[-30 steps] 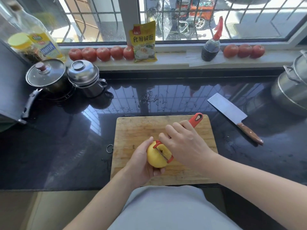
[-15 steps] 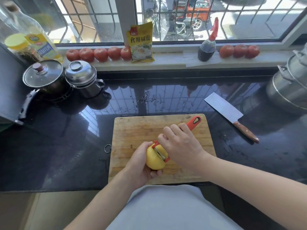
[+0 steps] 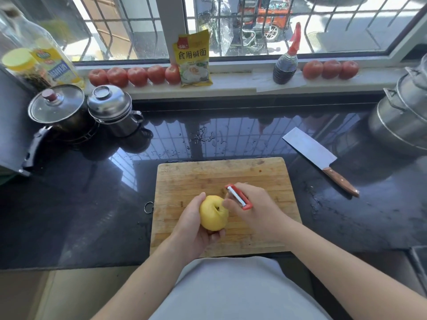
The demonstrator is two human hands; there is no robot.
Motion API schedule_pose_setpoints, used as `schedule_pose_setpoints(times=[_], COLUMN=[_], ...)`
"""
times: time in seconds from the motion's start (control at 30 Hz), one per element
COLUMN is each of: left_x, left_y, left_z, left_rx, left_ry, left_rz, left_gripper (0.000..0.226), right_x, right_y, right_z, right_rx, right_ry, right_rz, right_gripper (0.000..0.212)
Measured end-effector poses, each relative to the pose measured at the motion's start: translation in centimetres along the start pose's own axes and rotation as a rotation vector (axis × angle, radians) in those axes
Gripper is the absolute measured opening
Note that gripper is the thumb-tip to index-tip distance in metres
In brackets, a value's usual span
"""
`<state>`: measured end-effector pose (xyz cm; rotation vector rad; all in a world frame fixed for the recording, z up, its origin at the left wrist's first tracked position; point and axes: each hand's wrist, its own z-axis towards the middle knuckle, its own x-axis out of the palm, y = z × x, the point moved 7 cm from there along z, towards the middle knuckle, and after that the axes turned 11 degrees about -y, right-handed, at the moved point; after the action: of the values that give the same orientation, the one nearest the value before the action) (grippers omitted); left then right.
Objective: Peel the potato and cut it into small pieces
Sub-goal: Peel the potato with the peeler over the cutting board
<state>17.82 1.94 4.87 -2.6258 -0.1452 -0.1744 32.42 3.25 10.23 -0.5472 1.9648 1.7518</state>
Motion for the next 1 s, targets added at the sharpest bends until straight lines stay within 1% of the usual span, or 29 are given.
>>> schedule_pose_setpoints(times=[0.03,0.1,0.17,0.23,0.33,0.4,0.5,0.53,0.57,0.6,0.67,0.73,0.8,0.9,1.0], left_x=[0.2,0.6,0.8,0.6,0.4,0.4,0.1,0.1,0.1,0.1,0.3,0.6,0.8,0.5,-0.6], left_y=[-0.1,-0.3,-0.4,-0.6,-0.5,-0.4,-0.5,-0.7,-0.8,-1.0,-0.9,-0.5,0.2,0.5,0.2], left_z=[-0.1,-0.2,-0.1,0.0,0.1,-0.1,-0.1,0.0,0.1,0.1,-0.1,-0.4,-0.5,-0.3,-0.1], left_rx=[0.016,0.043,0.063,0.081,0.090,0.102,0.152,0.177,0.201,0.217,0.193,0.106,0.030,-0.010,-0.038], left_ry=[0.005,0.013,0.008,0.001,0.010,-0.005,-0.048,-0.061,-0.069,-0.074,-0.072,-0.055,-0.026,-0.004,-0.010], left_rz=[0.012,0.015,0.007,0.003,0.007,0.025,0.083,0.107,0.124,0.133,0.119,0.069,0.064,0.022,-0.086], left_gripper=[0.050,0.047,0.046,0.046,0.046,0.044,0.039,0.038,0.036,0.035,0.033,0.034,0.041,0.045,0.051], right_x=[0.7,1.5,1.6,1.5,1.2,1.2,1.4,1.5,1.5,1.5,1.4,1.2,1.4,1.1,-1.2], right_y=[0.4,0.3,-0.3,-0.5,-0.4,-0.1,0.0,-0.2,-0.3,-0.6,-1.0,-1.2,-1.4,-1.6,-3.3], right_z=[-0.4,-0.7,-0.5,-0.4,-0.6,-0.8,-1.1,-1.2,-1.3,-1.3,-1.4,-1.4,-1.5,-1.7,-1.6], right_rx=[-0.037,-0.053,-0.031,-0.036,-0.103,-0.154,-0.190,-0.188,-0.178,-0.168,-0.150,-0.084,0.017,0.154,0.335], right_ry=[0.057,0.086,0.049,0.027,0.014,0.001,-0.023,-0.039,-0.060,-0.086,-0.129,-0.129,-0.096,-0.069,-0.204], right_rz=[-0.017,-0.057,-0.088,-0.068,-0.040,-0.085,-0.201,-0.214,-0.204,-0.172,-0.087,-0.027,0.029,0.145,0.268], right_gripper=[0.024,0.030,0.033,0.035,0.036,0.035,0.052,0.054,0.052,0.045,0.030,0.027,0.028,0.028,0.025])
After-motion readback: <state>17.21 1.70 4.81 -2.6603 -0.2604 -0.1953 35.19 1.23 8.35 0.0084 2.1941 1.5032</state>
